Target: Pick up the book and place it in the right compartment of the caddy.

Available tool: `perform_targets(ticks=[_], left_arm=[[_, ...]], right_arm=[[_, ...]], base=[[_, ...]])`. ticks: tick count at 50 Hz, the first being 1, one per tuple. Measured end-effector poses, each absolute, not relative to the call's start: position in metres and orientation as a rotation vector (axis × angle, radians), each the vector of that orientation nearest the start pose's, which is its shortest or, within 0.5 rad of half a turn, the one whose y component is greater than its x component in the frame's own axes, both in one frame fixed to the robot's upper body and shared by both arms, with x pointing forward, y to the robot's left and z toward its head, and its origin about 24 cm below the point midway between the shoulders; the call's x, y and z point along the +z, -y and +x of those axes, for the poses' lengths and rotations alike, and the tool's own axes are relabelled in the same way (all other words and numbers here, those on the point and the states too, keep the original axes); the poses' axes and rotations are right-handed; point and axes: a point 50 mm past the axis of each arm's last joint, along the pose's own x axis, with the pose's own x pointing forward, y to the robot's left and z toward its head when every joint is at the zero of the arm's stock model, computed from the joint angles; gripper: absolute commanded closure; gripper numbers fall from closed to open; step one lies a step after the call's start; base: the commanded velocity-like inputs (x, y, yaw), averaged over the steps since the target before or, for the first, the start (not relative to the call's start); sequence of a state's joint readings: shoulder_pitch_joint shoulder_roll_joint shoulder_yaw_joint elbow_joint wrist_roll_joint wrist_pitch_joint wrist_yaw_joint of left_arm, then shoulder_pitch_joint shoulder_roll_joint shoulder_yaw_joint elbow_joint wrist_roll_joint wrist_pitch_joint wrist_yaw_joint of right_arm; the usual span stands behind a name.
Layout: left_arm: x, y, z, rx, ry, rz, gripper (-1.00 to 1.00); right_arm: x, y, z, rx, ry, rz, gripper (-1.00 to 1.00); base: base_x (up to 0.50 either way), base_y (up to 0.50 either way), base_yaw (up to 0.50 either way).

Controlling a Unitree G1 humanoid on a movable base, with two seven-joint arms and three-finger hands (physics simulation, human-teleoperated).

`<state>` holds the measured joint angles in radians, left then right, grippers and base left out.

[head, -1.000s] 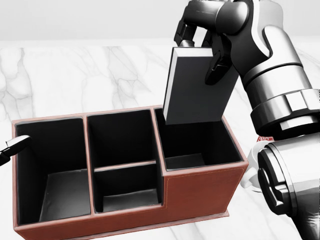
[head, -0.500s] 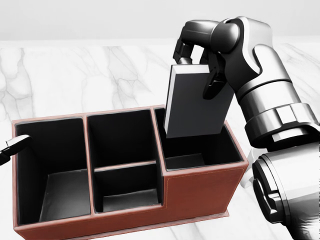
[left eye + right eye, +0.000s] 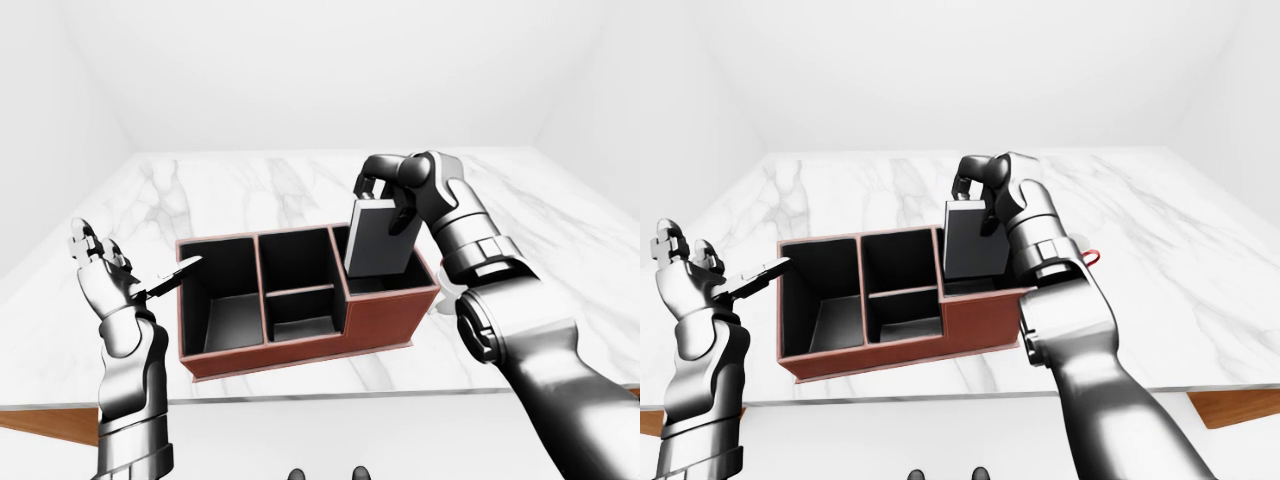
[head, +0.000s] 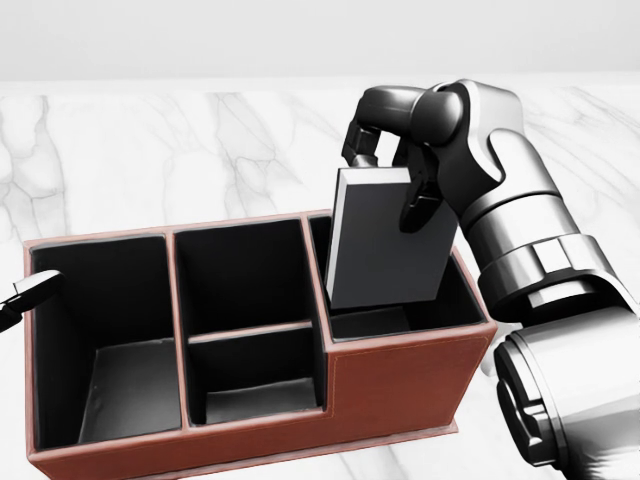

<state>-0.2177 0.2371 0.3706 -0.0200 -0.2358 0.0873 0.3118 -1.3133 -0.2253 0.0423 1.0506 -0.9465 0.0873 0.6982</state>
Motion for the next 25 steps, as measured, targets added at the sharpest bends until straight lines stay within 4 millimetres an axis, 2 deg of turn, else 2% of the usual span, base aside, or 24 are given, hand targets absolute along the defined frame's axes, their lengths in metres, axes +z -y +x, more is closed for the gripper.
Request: perform_targets(ticks=[8, 25], left_arm=[[0.1171, -0.2795, 0.2713, 0.603, 0.217, -0.083, -1.00], [0.1170, -0.2797, 0.2715, 0.604, 0.216, -0.084, -1.00]], right_arm=[[0.2171, 0.1129, 0.4223, 0.534, -0.240, -1.248, 1.00], [0.2196, 0.1183, 0.4222, 0.508, -0.239, -1.277, 1.00]], base=[[0.00, 0.00, 0.00], [0.00, 0.00, 0.00]])
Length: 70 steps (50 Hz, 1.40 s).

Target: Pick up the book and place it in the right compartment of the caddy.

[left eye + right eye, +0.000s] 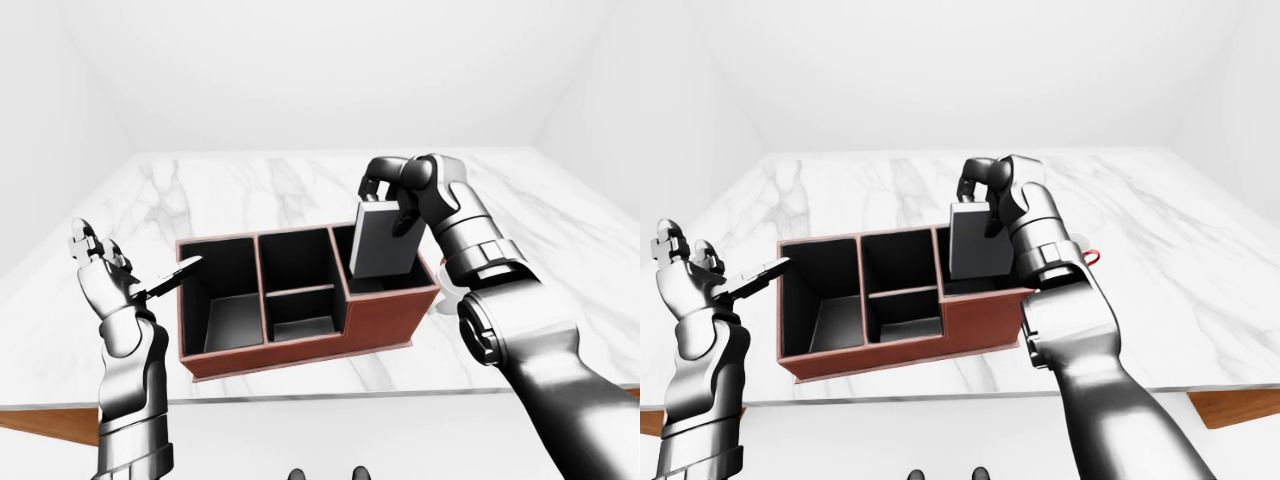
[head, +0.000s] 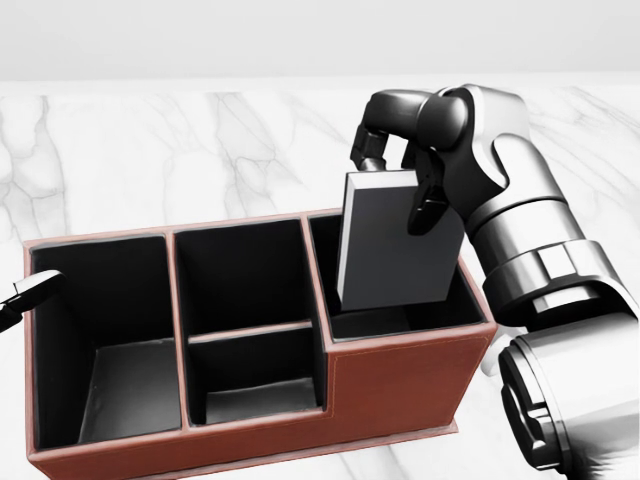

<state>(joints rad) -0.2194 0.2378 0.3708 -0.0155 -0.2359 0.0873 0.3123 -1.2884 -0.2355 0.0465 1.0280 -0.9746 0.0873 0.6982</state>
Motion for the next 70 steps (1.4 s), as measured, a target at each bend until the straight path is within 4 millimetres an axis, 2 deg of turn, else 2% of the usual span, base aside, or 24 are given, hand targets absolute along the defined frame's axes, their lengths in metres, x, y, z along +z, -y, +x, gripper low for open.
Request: perform_targets(ticks=[6, 7, 10, 15, 18, 19, 21, 40, 41, 42, 44, 45, 47, 48, 50, 51, 52, 54, 59, 63, 66, 67, 69, 70], left_arm=[[0.117, -0.280, 0.272, 0.605, 0.216, -0.084, -1.00], [0.117, -0.280, 0.272, 0.605, 0.215, -0.083, -1.00], [0.116, -0.280, 0.272, 0.605, 0.213, -0.083, -1.00], [0.116, -0.280, 0.272, 0.605, 0.211, -0.083, -1.00], [0.116, -0.280, 0.272, 0.605, 0.211, -0.083, -1.00], [0.116, -0.280, 0.272, 0.605, 0.212, -0.083, -1.00], [0.117, -0.280, 0.272, 0.605, 0.213, -0.082, -1.00], [0.117, -0.280, 0.272, 0.605, 0.213, -0.080, -1.00], [0.116, -0.280, 0.272, 0.605, 0.213, -0.080, -1.00], [0.116, -0.280, 0.272, 0.605, 0.213, -0.080, -1.00], [0.116, -0.280, 0.272, 0.606, 0.213, -0.080, -1.00], [0.116, -0.280, 0.272, 0.606, 0.212, -0.080, -1.00], [0.116, -0.280, 0.272, 0.606, 0.211, -0.080, -1.00], [0.116, -0.280, 0.272, 0.606, 0.210, -0.079, -1.00], [0.115, -0.280, 0.272, 0.605, 0.208, -0.079, -1.00], [0.115, -0.280, 0.272, 0.605, 0.207, -0.079, -1.00], [0.115, -0.280, 0.272, 0.605, 0.206, -0.079, -1.00], [0.115, -0.280, 0.272, 0.605, 0.205, -0.078, -1.00], [0.115, -0.279, 0.272, 0.604, 0.205, -0.076, -1.00], [0.115, -0.279, 0.272, 0.604, 0.206, -0.075, -1.00], [0.115, -0.279, 0.272, 0.604, 0.208, -0.074, -1.00], [0.115, -0.279, 0.272, 0.603, 0.209, -0.074, -1.00], [0.116, -0.279, 0.272, 0.603, 0.210, -0.073, -1.00], [0.116, -0.279, 0.272, 0.603, 0.210, -0.073, -1.00]], right_arm=[[0.222, 0.119, 0.422, 0.500, -0.238, -1.284, 1.00], [0.222, 0.120, 0.422, 0.499, -0.239, -1.285, 0.80], [0.223, 0.121, 0.422, 0.493, -0.236, -1.285, 0.55], [0.226, 0.121, 0.422, 0.485, -0.231, -1.287, 0.29], [0.227, 0.122, 0.423, 0.481, -0.228, -1.288, -0.74], [0.227, 0.122, 0.423, 0.480, -0.228, -1.288, -0.74], [0.227, 0.122, 0.423, 0.479, -0.228, -1.289, -0.91], [0.229, 0.124, 0.423, 0.475, -0.234, -1.275, -0.78], [0.230, 0.124, 0.424, 0.476, -0.233, -1.266, -0.63], [0.233, 0.124, 0.424, 0.476, -0.229, -1.255, -0.62], [0.239, 0.124, 0.424, 0.478, -0.214, -1.223, -0.43], [0.244, 0.123, 0.425, 0.478, -0.200, -1.202, -0.44], [0.255, 0.122, 0.425, 0.475, -0.164, -1.158, -0.61], [0.261, 0.121, 0.425, 0.470, -0.139, -1.134, -0.87], [0.275, 0.121, 0.424, 0.452, -0.076, -1.086, -0.91], [0.282, 0.121, 0.423, 0.439, -0.041, -1.066, -0.89], [0.289, 0.121, 0.421, 0.427, -0.002, -1.047, -0.65], [0.306, 0.122, 0.416, 0.397, 0.089, -1.020, -0.69], [0.358, 0.122, 0.388, 0.326, 0.366, -0.997, -0.73], [0.396, 0.124, 0.353, 0.272, 0.582, -1.020, -0.63], [0.417, 0.125, 0.322, 0.214, 0.740, -1.054, -0.66], [0.424, 0.125, 0.310, 0.191, 0.795, -1.067, -0.71], [0.437, 0.126, 0.285, 0.142, 0.910, -1.093, -1.00], [0.443, 0.126, 0.271, 0.113, 0.970, -1.108, -1.00]], base=[[0.00, 0.00, 0.00], [0.00, 0.00, 0.00], [0.00, 0.00, 0.00], [0.00, 0.00, 0.00], [0.00, 0.00, 0.00], [0.00, 0.00, 0.00], [0.00, 0.00, 0.00], [0.00, 0.00, 0.00], [0.00, 0.00, 0.00], [0.00, 0.00, 0.00], [0.00, 0.00, 0.00], [0.00, 0.00, 0.00], [0.00, 0.00, 0.00], [0.00, 0.00, 0.00], [0.00, 0.00, 0.00], [0.00, 0.00, 0.00], [0.00, 0.00, 0.00], [0.00, 0.00, 0.00], [0.00, 0.00, 0.00], [0.00, 0.00, 0.00], [0.00, 0.00, 0.00], [0.00, 0.00, 0.00], [0.00, 0.00, 0.00], [0.00, 0.00, 0.00]])
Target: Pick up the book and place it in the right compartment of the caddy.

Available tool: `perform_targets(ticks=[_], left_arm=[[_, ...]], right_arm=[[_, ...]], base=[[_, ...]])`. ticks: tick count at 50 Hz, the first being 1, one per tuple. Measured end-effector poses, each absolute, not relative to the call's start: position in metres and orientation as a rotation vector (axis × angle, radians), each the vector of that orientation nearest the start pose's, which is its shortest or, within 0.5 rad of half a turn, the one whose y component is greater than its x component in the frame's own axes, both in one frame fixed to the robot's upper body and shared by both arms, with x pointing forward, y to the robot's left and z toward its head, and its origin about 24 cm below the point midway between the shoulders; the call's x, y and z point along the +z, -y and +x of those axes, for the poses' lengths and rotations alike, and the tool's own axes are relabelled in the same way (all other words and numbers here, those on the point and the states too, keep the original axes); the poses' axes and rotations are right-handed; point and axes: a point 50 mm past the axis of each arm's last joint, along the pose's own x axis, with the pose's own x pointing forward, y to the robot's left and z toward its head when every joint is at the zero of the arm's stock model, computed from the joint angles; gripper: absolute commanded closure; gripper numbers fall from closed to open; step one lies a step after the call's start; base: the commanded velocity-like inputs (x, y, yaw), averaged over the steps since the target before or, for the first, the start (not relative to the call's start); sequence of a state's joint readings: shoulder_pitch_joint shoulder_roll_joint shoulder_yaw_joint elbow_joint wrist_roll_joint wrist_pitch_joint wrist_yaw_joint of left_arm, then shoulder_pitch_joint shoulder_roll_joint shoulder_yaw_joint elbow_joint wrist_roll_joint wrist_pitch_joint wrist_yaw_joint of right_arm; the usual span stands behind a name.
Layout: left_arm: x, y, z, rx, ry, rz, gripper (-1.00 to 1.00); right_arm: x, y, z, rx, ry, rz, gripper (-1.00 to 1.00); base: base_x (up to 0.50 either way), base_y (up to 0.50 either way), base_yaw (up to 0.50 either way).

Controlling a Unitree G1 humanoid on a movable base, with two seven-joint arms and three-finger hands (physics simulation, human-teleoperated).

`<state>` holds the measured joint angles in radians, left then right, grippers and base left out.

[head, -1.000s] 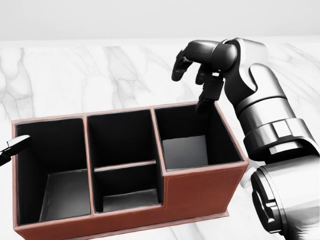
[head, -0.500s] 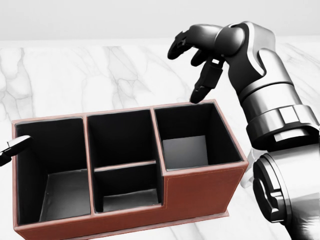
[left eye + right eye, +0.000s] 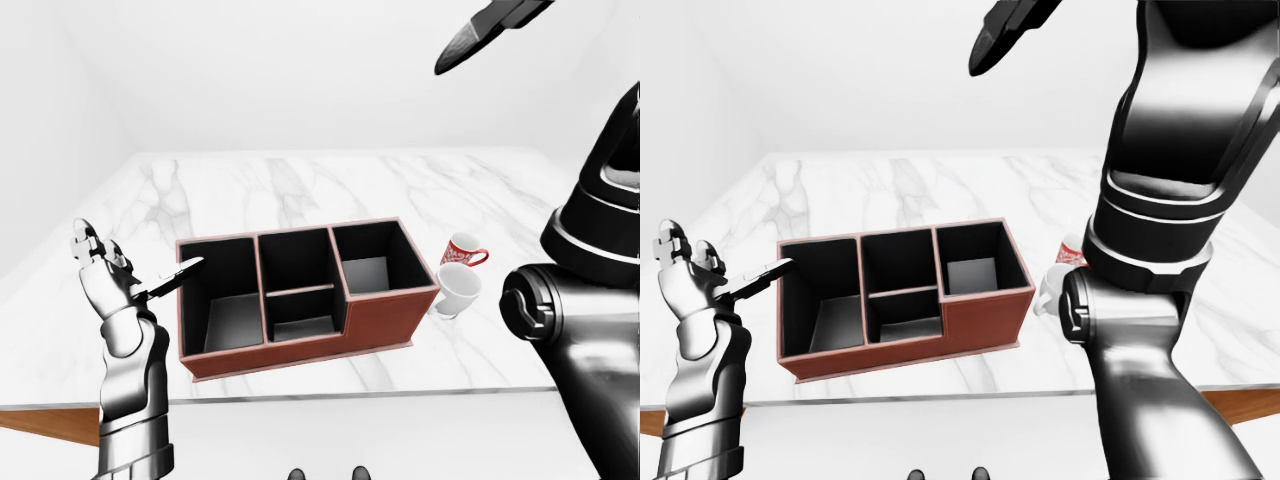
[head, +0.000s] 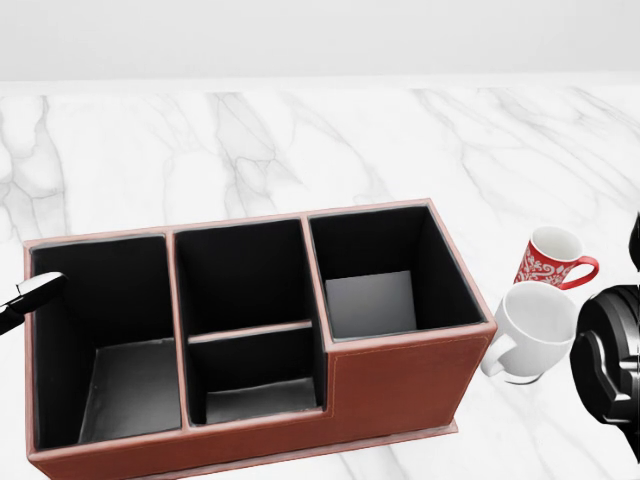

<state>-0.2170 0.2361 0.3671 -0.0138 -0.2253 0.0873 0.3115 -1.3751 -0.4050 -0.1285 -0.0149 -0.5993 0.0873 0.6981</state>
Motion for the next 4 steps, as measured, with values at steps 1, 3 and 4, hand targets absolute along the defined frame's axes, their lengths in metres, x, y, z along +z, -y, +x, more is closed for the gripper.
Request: perform_targets(ticks=[1, 3, 4], left_arm=[[0.116, -0.279, 0.272, 0.603, 0.211, -0.073, -1.00], [0.116, -0.279, 0.271, 0.603, 0.212, -0.073, -1.00], [0.116, -0.279, 0.271, 0.602, 0.213, -0.072, -1.00]], right_arm=[[0.449, 0.126, 0.256, 0.083, 1.031, -1.123, -1.00], [0.457, 0.126, 0.228, 0.025, 1.149, -1.150, -1.00], [0.460, 0.126, 0.215, -0.001, 1.204, -1.165, -1.00]], base=[[0.00, 0.00, 0.00], [0.00, 0.00, 0.00], [0.00, 0.00, 0.00]])
